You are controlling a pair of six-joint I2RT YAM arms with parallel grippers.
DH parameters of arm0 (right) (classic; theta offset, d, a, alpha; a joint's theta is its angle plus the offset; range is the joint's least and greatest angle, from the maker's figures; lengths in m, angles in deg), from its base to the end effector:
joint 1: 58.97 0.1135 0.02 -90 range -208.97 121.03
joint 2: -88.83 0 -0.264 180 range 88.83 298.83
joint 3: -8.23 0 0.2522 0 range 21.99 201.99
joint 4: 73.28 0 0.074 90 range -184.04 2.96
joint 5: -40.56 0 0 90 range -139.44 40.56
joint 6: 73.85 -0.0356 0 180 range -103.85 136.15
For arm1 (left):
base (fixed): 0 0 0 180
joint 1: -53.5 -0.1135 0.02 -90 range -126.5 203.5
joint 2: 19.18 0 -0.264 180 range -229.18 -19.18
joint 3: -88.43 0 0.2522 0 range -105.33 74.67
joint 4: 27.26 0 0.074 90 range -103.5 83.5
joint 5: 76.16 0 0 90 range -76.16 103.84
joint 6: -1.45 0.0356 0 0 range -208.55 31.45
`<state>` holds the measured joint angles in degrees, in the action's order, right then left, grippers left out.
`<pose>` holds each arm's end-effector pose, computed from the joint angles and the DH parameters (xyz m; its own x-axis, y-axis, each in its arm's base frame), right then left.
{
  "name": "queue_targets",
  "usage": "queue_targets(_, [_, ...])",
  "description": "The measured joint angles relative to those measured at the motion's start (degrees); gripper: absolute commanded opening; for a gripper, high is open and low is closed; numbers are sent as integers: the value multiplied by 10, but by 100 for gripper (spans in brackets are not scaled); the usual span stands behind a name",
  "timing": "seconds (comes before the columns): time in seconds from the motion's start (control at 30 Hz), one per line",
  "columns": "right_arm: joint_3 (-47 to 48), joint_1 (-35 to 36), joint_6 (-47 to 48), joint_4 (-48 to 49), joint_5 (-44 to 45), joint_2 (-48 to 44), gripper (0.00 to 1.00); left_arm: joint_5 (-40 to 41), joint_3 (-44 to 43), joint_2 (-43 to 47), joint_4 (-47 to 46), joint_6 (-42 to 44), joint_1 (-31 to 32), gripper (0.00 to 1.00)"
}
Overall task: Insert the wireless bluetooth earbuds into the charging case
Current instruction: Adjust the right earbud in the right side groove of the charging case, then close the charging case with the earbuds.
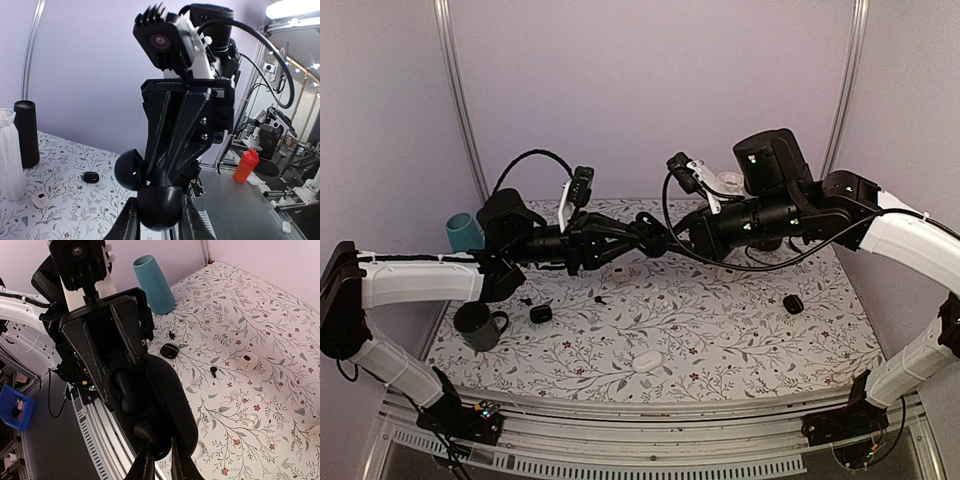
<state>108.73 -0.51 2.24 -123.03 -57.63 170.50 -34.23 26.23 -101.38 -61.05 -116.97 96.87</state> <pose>0.1600 0.2704 0.4000 -0.4791 -0.3257 -0.8151 -0.8163 0.5068 0.2773 0.2116 -0.2363 0.3121 -0.3160 -0.1390 -0.9385 0.9480 -0.0871 -0.3063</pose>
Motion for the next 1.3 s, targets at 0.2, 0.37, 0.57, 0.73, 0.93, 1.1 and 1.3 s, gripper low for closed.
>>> queue_targets(0.2, [0, 0, -1, 1, -5, -1, 22, 6, 2, 0, -1, 6, 0, 0])
queue_targets(0.37, [-2, 0, 0, 6, -26, -6, 28, 19, 2, 1, -2, 10, 0, 0])
queue_targets(0.57, [-15, 0, 0, 13, -32, -28, 36, 25, 2, 2, -2, 10, 0, 0])
queue_targets(0.73, [-29, -16, -5, 24, -23, -64, 38, 24, 2, 2, -4, 10, 0, 0])
queue_targets(0.93, [-59, -63, -33, 56, 1, -89, 39, 7, 4, 2, -46, -6, 0, 0])
queue_targets(1.1, [-64, -68, -40, 78, -16, -50, 39, -12, 4, 2, -82, -23, 0, 0])
queue_targets(1.3, [-73, -66, -41, 121, -73, -23, 41, -20, 4, 1, -98, -35, 0, 0])
